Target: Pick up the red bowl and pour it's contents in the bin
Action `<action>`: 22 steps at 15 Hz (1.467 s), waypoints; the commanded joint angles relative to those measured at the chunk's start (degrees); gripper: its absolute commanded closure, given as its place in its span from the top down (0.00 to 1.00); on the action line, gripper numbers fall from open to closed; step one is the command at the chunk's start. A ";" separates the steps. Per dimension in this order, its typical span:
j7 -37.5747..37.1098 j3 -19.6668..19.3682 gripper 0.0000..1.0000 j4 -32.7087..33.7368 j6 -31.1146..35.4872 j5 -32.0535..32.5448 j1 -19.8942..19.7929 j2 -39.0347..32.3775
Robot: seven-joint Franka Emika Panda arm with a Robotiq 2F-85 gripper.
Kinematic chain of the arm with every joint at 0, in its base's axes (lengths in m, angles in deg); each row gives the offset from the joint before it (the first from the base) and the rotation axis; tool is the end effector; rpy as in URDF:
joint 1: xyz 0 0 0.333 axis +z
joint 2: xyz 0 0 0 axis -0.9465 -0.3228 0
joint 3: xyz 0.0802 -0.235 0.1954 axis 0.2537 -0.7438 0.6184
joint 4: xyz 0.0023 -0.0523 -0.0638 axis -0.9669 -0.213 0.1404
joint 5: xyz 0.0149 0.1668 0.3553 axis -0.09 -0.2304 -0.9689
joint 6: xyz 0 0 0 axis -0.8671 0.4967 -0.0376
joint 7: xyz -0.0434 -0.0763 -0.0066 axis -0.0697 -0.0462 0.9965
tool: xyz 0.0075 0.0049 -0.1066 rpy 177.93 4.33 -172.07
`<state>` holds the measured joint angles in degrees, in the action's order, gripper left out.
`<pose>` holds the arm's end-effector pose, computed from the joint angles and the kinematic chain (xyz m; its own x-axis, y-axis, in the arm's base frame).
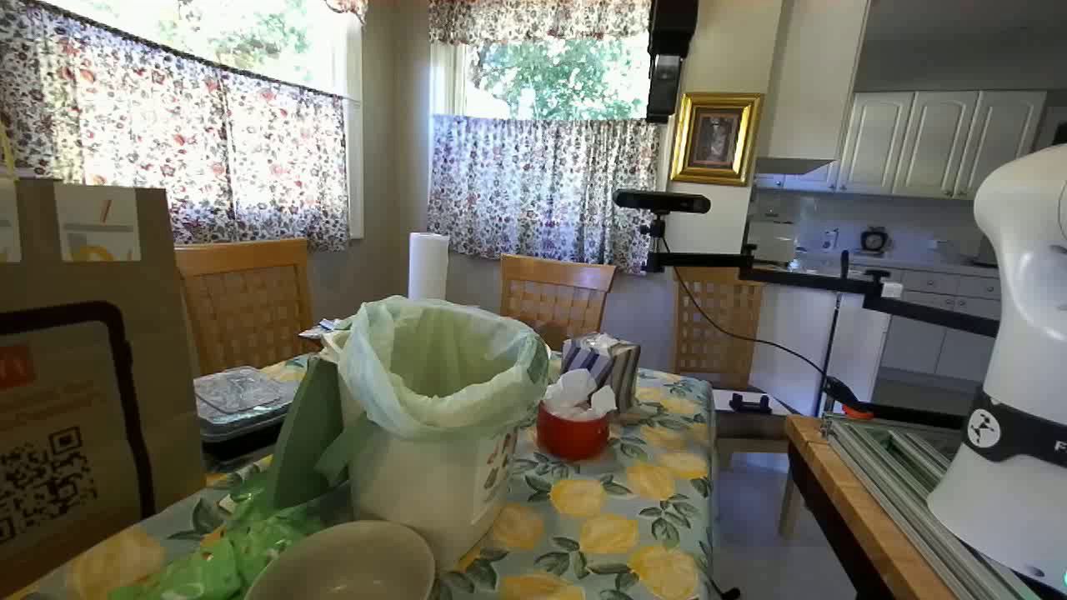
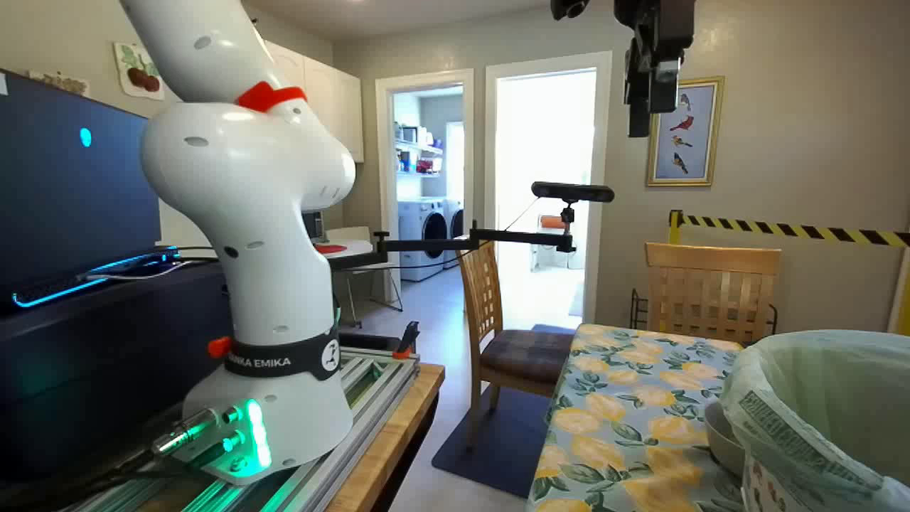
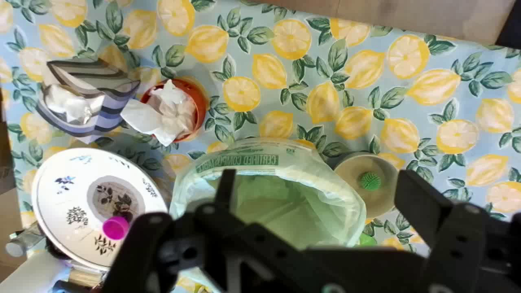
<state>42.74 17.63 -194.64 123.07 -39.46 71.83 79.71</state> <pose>0.4044 0.0576 0.5348 0.9991 -0.0222 0.0348 -0.0263 -0.9923 0.1210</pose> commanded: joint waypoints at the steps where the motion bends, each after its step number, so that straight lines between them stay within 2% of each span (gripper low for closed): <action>1: -0.22 -0.47 1.00 0.09 -0.10 0.23 0.59 -0.07; 4: -2.31 -0.86 1.00 0.88 -0.19 -0.39 -0.35 -1.83; 5: -5.93 -1.56 1.00 0.64 2.17 -0.47 -2.05 -3.26; 10: -8.67 -8.21 1.00 -3.26 12.93 -3.03 -6.56 -9.12; 13: -0.39 -11.90 1.00 -5.83 18.77 -3.67 -7.13 -13.44; 18: 6.22 -14.07 1.00 -8.17 26.11 4.57 -8.81 -21.67; 19: 7.00 -14.41 1.00 -8.21 26.86 5.53 -9.03 -23.10; 20: 4.05 -14.59 1.00 -7.08 25.12 4.91 -9.30 -24.61; 21: 3.84 -14.17 1.00 -8.10 24.96 4.05 -8.62 -21.95; 22: 3.83 -14.44 1.00 -8.02 24.99 4.19 -8.80 -23.20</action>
<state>46.55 3.21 -202.72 148.16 -35.26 62.98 56.45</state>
